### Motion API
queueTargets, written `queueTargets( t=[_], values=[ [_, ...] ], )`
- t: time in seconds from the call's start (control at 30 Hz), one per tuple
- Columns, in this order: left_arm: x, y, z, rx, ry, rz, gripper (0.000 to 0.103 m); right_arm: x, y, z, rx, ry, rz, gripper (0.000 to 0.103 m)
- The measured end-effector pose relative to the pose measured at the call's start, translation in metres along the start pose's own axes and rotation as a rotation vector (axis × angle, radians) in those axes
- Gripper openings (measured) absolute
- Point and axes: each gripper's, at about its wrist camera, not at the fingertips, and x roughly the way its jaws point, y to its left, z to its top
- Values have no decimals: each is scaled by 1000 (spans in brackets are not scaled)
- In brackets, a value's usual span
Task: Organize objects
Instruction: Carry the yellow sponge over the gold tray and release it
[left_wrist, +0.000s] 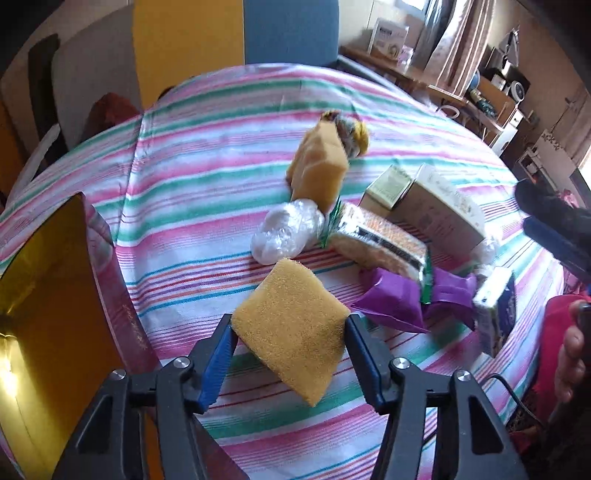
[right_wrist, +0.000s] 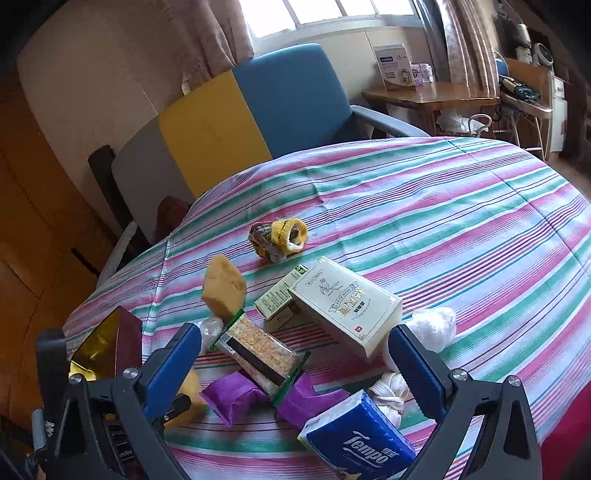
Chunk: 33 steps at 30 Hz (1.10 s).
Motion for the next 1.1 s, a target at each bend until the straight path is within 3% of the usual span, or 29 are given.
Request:
queueTargets(
  t=[0.13,0.2,0.23,0.37,0.6,0.73,0.87,0.93,0.97,1.1],
  values=[
    [-35,2,-9,7,-76,-21,60,8,12,-5,-59,42,22,90],
    [-48,5,-12,-2,-103,-28,60,15,23,-10,-110,84,30,78],
    [-51,10,-13,-6,-113,-27,60,19,29,-13,-143,107,34,76],
    [-73,25,-27,-26,-152,-32,60,37,58,-33,-290,201,51,76],
    [-87,67,-60,-123,-145,-34,60,68,87,-62,-508,309,-56,76],
    [-94,99,-71,-187,-146,-19,60,85,89,-66,-585,349,-122,69],
    [-97,150,-78,-272,-138,65,60,92,87,-65,-599,354,-134,45],
    [-97,173,-79,-305,-138,109,60,92,86,-63,-600,345,-137,28],
    [-98,185,-78,-318,-140,140,60,93,85,-62,-596,348,-139,11],
    [-97,228,-76,-359,-136,205,60,96,84,-62,-584,366,-123,10]
  ],
)
